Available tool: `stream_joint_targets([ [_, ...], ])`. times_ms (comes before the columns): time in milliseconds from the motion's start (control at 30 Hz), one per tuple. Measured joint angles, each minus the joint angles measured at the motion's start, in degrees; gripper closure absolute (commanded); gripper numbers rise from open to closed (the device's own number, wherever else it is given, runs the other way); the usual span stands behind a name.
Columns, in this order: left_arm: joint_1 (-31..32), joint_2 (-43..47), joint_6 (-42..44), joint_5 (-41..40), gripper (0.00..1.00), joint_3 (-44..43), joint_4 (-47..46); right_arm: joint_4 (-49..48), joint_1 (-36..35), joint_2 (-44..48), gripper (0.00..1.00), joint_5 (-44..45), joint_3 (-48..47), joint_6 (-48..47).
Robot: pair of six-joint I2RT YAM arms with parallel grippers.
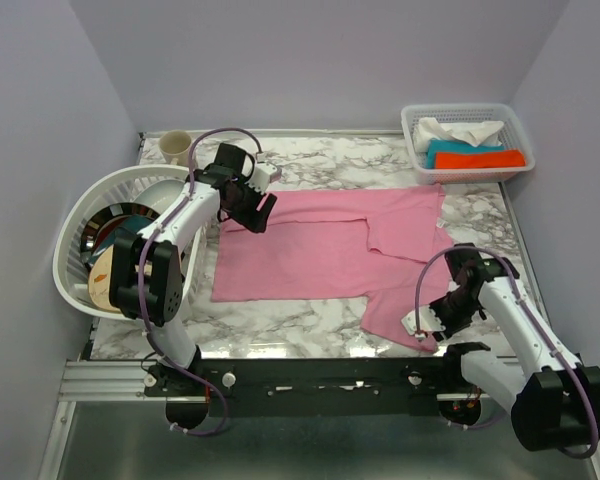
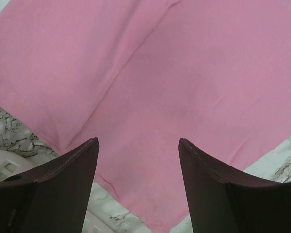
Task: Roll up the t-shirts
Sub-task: Fold the T-shirt at the center of the board.
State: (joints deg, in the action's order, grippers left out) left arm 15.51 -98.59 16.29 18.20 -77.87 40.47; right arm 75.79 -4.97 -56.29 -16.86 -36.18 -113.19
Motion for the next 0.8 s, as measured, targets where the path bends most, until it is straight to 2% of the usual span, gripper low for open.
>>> stream_joint_targets([
  [167, 0.1, -1.1, -1.6, 0.5, 0.26, -1.4, -1.4, 0.5, -0.5, -2.6, 0.57, -0.1, -2.2, -0.2],
  [233, 0.8, -2.3, -3.2, 1.2, 0.26, -2.9, -2.5, 1.1, -0.6, -5.9, 0.57, -1.0, -5.1, 2.6],
  [400, 6.5, -8.1, -8.0, 4.8, 0.27, -10.9, -6.6, 1.2, 0.0, -18.2, 0.59, -7.8, -20.5, 24.5],
  [567, 12.5, -14.5, -13.5, 7.2, 0.29, -18.5, -12.4, -5.4, 1.7, -21.7, 0.6, -11.9, -28.9, 50.3],
  [700, 13.3, -20.0, -19.8, 6.5, 0.33, -22.4, -17.1, -14.9, 2.0, -23.7, 0.63, -9.7, -31.4, 64.4],
  [800, 12.1, -22.5, -23.6, 4.8, 0.34, -22.3, -18.7, -21.1, 2.0, -28.0, 0.64, -6.5, -33.6, 68.9],
])
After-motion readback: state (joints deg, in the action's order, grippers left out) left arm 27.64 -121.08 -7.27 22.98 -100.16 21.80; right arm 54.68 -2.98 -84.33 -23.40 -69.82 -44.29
